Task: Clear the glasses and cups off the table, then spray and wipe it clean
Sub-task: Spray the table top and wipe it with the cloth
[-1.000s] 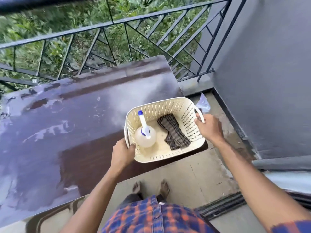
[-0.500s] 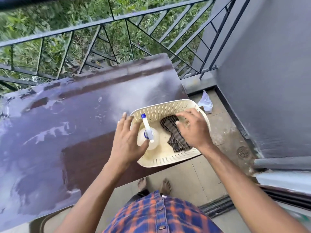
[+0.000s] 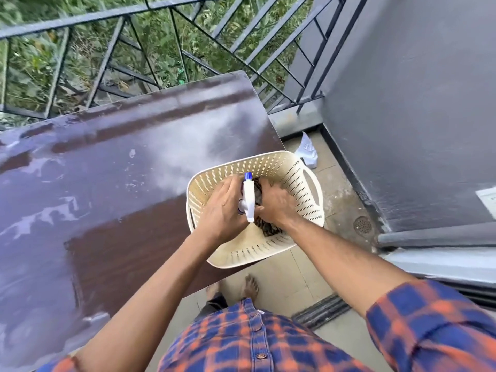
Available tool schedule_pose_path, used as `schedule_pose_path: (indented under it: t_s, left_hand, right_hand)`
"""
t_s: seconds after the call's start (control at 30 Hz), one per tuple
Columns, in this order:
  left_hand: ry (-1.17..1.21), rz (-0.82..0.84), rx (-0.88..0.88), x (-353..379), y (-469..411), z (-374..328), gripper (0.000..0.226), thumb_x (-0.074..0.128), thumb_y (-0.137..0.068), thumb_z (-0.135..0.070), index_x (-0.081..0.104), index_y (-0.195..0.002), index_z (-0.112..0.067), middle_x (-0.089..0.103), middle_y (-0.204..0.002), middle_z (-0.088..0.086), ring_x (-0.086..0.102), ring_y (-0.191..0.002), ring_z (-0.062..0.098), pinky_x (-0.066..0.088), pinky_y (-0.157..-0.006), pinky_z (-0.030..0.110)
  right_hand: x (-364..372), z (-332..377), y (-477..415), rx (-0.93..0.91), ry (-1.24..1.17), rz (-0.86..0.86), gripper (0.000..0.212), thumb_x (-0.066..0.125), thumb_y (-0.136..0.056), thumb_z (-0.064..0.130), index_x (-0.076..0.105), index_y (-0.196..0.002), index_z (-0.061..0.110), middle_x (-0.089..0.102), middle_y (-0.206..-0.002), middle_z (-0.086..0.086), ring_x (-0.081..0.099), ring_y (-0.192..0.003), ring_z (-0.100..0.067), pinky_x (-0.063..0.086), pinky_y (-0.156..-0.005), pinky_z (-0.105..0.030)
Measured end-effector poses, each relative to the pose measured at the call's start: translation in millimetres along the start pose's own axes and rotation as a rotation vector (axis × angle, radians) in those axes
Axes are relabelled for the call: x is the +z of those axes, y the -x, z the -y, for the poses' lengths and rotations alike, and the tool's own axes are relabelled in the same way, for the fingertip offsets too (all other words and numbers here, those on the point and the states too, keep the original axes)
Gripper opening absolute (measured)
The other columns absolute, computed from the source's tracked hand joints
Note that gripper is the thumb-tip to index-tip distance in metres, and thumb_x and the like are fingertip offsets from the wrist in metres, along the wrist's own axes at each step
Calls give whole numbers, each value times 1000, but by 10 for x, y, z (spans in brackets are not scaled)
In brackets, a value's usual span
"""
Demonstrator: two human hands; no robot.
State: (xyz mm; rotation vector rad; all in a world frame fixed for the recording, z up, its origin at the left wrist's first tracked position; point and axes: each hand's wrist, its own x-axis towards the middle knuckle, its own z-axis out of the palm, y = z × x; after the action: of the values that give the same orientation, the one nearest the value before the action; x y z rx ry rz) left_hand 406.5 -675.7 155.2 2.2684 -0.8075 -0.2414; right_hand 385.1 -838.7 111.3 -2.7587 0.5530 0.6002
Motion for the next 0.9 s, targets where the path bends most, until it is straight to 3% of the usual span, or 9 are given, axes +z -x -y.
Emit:
schedule_pose_path:
  t_s: [0.13,0.23,0.33,0.43,0.5,0.57,0.67,0.77,0.9]
  left_hand:
    - [112,11,-84,102,-76,-64,56,68,-92,-45,48,-132,-10,55,-116,0,46,-92,11,30,-75,22]
    - [152,-55,-128,139,-148,-103,44,59,-97,-47,50,-122,-13,47,-102,-9,38,-81,3,29,-69,21]
    - [278,-159,-234,114,-200,-54,37,52,-99,-55,51,-114,-21,53,-90,-12,54,-81,-2,39,-69,19]
    - [421,-252,-338,35,-207,-53,34,47,-102,-57,50,-112,-25,63,-92,1,69,-79,16,54,-79,39]
    - [475,-301,-354,-86,-199,-150,29,46,-106,-45,52,-109,-16,64,-91,13,68,-67,9,50,-74,23]
    - [485,-364,-363,-242,-202,-267,31,45,-107,-41,55,-106,-11,68,-96,14,66,-67,12,45,-69,14]
    - [617,-456,-367,-514,-226,-392,36,44,-103,-48,60,-107,-16,72,-106,2,66,-64,19,51,-67,24]
    - [730,-544,-344,-809,-218,-440,35,44,-102,-45,61,-109,-15,72,-108,5,62,-54,17,51,-61,27]
    - [768,-692,-321,-1224,-116,-360,34,44,-98,-52,63,-97,-24,74,-107,9,60,-52,25,50,-61,38]
  right_hand:
    - [57,18,-13,-30,-12,-95,47,57,-95,32,33,-135,24,54,-115,-17,64,-96,-39,55,-73,-46]
    - [-11,4,-22,-59,-25,-112,36,51,-100,23,39,-134,23,60,-106,-16,66,-91,-38,55,-72,-47]
    - [-100,-21,-1,-23,-96,-66,42,62,-94,18,44,-132,23,64,-111,-11,66,-101,-36,53,-79,-43]
    - [-205,-79,10,48,-247,-2,55,68,-90,22,47,-140,23,65,-124,-8,64,-110,-33,52,-88,-38]
    - [-301,-137,-1,90,-339,7,48,63,-92,16,51,-138,24,65,-126,-6,63,-111,-30,51,-89,-37]
    - [-429,-186,14,82,-452,-14,34,61,-93,16,59,-125,26,68,-116,-1,64,-103,-25,51,-83,-33]
    - [-650,-221,58,10,-607,-56,39,64,-86,25,61,-123,36,72,-110,6,68,-99,-22,55,-89,-39]
    - [-809,-216,89,-78,-730,-84,42,62,-75,35,61,-115,45,72,-107,10,71,-94,-22,57,-89,-45]
    - [-969,-42,184,-198,-807,-131,39,68,-87,20,63,-125,27,70,-112,4,68,-104,-23,53,-95,-42]
